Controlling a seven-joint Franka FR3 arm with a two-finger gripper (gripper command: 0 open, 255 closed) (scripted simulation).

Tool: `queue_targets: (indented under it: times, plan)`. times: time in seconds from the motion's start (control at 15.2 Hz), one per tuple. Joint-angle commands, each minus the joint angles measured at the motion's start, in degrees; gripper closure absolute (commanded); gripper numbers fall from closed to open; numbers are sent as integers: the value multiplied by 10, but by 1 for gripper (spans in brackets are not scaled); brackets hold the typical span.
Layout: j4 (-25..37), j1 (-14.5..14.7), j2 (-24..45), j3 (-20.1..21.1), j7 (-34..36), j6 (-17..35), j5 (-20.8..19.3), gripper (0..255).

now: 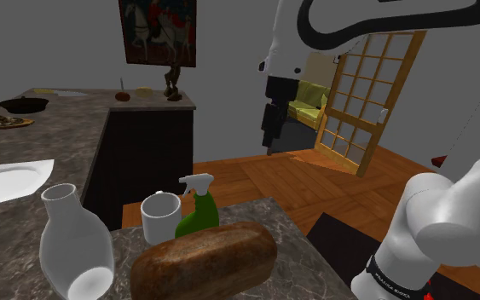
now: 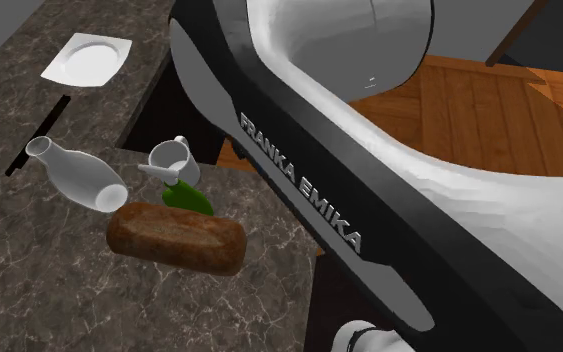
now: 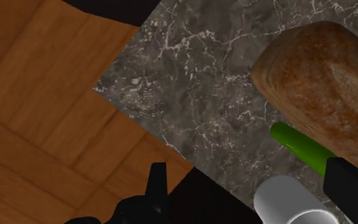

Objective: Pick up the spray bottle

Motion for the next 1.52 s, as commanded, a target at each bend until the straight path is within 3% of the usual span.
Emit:
queue_targets:
  times: [0.0, 0.86, 1.45]
  plan:
    - [19, 17, 27, 11, -24, 14, 2, 0]
    - [117, 116, 171, 98, -156, 97, -2, 0]
    - [69, 120, 182, 104, -162, 157, -1, 0]
